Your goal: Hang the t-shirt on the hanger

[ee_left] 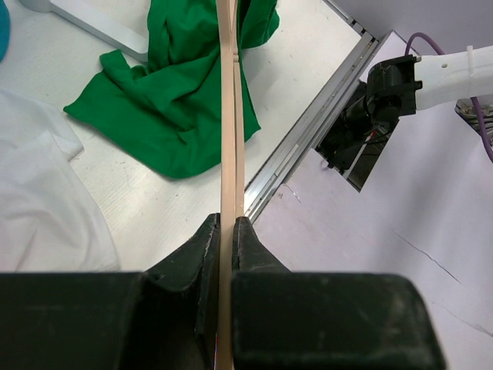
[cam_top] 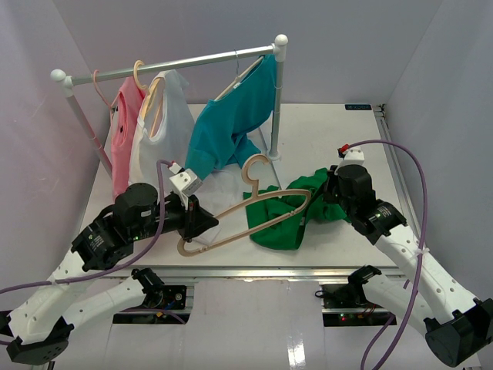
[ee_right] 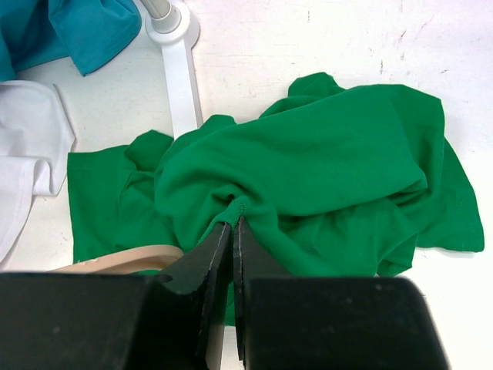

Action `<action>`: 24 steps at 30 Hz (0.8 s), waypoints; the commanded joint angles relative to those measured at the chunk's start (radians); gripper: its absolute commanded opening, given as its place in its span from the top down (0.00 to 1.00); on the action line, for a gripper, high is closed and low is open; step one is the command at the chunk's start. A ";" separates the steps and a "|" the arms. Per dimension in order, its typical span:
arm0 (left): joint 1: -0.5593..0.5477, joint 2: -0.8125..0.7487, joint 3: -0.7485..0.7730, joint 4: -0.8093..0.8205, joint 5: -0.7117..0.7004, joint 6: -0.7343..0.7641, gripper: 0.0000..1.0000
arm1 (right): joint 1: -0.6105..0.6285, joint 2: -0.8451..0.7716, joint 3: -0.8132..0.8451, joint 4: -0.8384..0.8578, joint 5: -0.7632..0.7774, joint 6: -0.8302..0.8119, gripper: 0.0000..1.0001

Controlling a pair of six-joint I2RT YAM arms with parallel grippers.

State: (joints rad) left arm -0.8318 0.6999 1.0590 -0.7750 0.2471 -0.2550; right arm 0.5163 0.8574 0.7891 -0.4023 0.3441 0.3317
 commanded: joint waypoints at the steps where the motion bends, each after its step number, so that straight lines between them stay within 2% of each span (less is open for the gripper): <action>1: -0.004 -0.012 0.056 -0.010 -0.011 0.002 1.00 | -0.009 -0.006 0.029 0.023 -0.004 -0.017 0.92; 9: -0.004 -0.061 0.087 -0.009 0.047 0.001 1.00 | -0.010 -0.004 0.023 0.022 0.001 -0.014 0.92; 15: -0.004 -0.071 0.055 0.012 0.104 -0.011 1.00 | -0.010 0.009 0.037 0.020 -0.015 -0.010 0.92; 24: -0.004 -0.016 -0.010 0.060 0.071 -0.006 1.00 | -0.010 0.006 0.041 0.019 -0.034 -0.008 0.92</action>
State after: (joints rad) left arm -0.8333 0.6493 1.0789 -0.7686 0.3264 -0.2600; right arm 0.5106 0.8757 0.7891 -0.4023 0.3291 0.3321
